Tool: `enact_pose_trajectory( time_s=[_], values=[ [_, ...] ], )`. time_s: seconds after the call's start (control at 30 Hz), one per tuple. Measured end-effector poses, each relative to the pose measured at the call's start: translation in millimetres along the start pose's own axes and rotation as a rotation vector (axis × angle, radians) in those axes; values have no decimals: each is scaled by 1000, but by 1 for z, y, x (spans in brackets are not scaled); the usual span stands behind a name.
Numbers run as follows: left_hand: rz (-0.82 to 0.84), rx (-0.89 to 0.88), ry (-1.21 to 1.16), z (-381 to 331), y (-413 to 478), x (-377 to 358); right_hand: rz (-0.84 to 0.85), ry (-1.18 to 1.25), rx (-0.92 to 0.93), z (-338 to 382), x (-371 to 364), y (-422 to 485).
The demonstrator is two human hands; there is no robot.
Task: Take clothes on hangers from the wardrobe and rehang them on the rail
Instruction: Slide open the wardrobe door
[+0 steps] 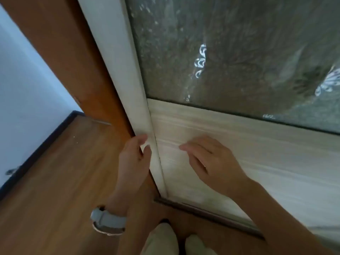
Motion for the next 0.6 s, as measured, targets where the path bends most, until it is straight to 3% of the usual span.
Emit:
enact_pose_trajectory(
  time_s=[0.1, 0.2, 0.37, 0.6],
  values=[
    [-153, -68, 73, -24, 0, 15, -207, -158, 244, 18, 29, 30],
    [-181, -41, 73, -33, 7, 20, -321, -265, 316, 15, 40, 56],
    [-203, 51, -96, -34, 10, 15, -309, -487, 368, 9, 30, 62],
    [-186, 144, -194, -33, 10, 3, -312, -594, 392, 4, 32, 56]
  ],
)
Point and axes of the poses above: each hand's wrist, its own y-axis towards the middle knuckle, its own x-axis out of the back of the hand, z = x × y, the point moved 8 cm from there along y, towards the middle knuckle, and after that the axes turned 11 degrees about -z, right-handed, at the moved point
